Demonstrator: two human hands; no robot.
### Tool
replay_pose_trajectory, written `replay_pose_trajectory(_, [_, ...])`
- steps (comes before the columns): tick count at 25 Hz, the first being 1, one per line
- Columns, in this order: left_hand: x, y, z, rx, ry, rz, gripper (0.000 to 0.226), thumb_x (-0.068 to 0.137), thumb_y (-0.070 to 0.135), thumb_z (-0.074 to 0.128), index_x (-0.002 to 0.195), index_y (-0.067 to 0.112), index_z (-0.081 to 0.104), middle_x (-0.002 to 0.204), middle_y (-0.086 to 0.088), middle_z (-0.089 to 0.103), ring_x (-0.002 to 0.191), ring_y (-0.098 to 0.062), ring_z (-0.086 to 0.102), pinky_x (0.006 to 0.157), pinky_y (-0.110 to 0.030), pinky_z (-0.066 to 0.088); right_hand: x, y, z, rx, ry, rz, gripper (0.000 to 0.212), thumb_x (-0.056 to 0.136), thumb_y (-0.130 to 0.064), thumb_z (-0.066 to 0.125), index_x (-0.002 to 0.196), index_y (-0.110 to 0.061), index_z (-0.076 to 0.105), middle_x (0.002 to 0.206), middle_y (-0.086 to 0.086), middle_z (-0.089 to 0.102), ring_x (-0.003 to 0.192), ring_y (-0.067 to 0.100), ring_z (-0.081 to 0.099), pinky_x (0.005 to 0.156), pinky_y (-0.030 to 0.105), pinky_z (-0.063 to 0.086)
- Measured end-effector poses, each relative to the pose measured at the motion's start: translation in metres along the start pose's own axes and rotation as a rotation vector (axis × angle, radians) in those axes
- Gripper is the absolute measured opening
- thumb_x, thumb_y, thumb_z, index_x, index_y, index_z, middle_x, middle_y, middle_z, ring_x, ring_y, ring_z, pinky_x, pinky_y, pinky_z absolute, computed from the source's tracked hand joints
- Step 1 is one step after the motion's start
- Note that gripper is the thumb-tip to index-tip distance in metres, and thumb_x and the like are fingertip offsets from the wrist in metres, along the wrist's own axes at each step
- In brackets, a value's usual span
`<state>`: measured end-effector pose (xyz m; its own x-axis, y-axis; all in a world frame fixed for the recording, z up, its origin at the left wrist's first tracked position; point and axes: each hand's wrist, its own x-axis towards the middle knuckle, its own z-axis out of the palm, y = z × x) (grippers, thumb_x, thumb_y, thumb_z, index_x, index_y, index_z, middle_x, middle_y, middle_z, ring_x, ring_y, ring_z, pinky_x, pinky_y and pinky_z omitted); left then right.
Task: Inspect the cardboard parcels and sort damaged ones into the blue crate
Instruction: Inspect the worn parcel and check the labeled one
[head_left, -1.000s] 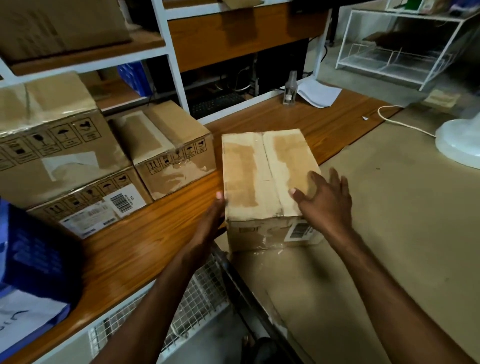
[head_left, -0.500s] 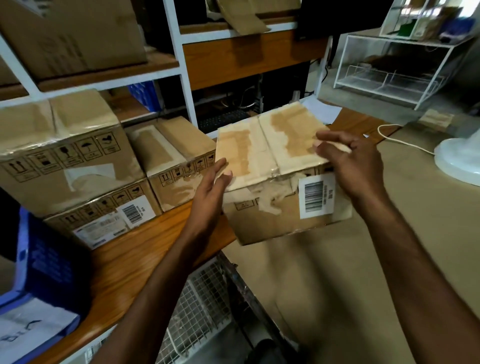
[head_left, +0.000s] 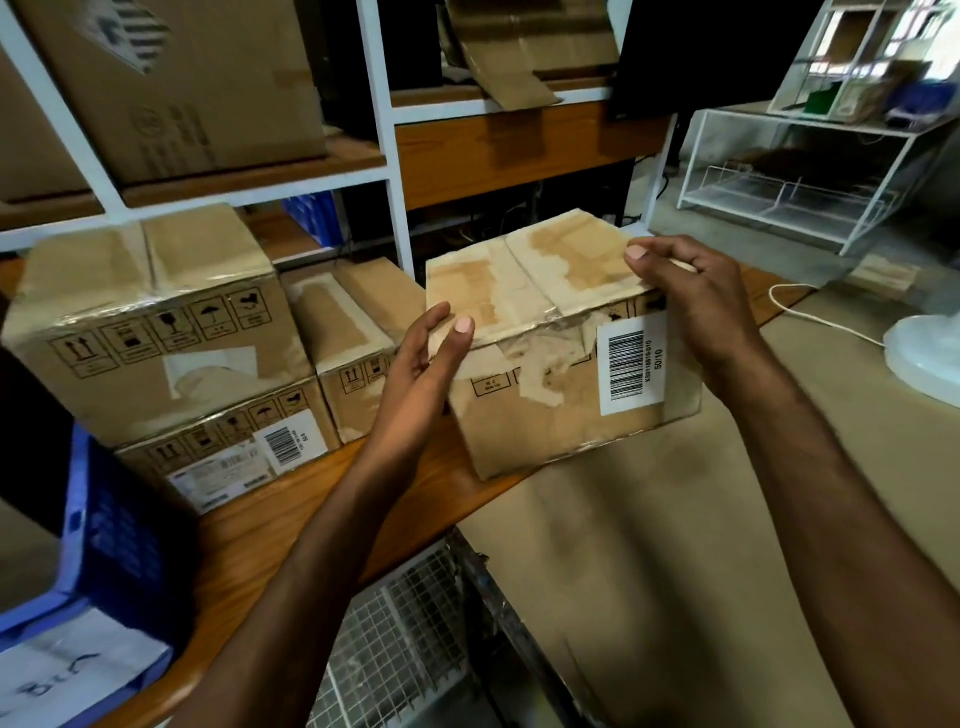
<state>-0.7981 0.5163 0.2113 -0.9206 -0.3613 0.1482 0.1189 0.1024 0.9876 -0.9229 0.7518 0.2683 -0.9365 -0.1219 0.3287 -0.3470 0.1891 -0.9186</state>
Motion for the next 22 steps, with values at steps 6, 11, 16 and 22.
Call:
replay_pose_trajectory(6, [0.001,0.011,-0.011,0.04,0.042,0.084,0.067,0.079,0.08,0.064,0.141,0.06,0.045,0.159,0.0,0.045,0.142,-0.026,0.048,0.104,-0.058,0.052,0.001,-0.006,-0.001,0.045,-0.04,-0.017,0.029,0.092,-0.036,0.073,0.115,-0.019,0.073,0.107,-0.004,0.075,0.082,0.0,0.069,0.067,0.014,0.049])
replay_pose_trajectory(11, [-0.004,0.017,-0.011,0.039,0.043,0.12,0.063,0.087,0.069,0.067,0.144,0.051,0.046,0.152,0.001,0.051,0.138,-0.024,0.053,0.098,-0.047,0.059,0.005,-0.014,-0.002,0.085,-0.049,-0.059,0.028,0.091,-0.032,0.075,0.115,-0.016,0.073,0.104,-0.003,0.075,0.083,0.002,0.07,0.069,0.016,0.05])
replay_pose_trajectory(16, [0.008,0.044,-0.02,0.048,0.113,0.203,0.069,0.088,0.044,0.075,0.148,0.036,0.043,0.125,0.028,0.05,0.118,0.0,0.058,0.086,-0.028,0.062,0.024,-0.034,0.008,0.106,-0.131,-0.148,0.042,0.086,-0.033,0.081,0.124,-0.02,0.067,0.116,-0.005,0.071,0.097,0.004,0.071,0.077,0.021,0.054])
replay_pose_trajectory(22, [0.052,0.051,-0.084,0.288,0.133,0.219,0.081,0.082,0.031,0.086,0.147,0.032,0.037,0.148,0.007,0.047,0.124,-0.008,0.057,0.091,-0.03,0.061,0.066,-0.02,0.072,-0.096,-0.366,-0.235,0.084,0.064,-0.023,0.097,0.138,-0.02,0.058,0.131,-0.011,0.061,0.109,-0.007,0.064,0.088,0.017,0.056])
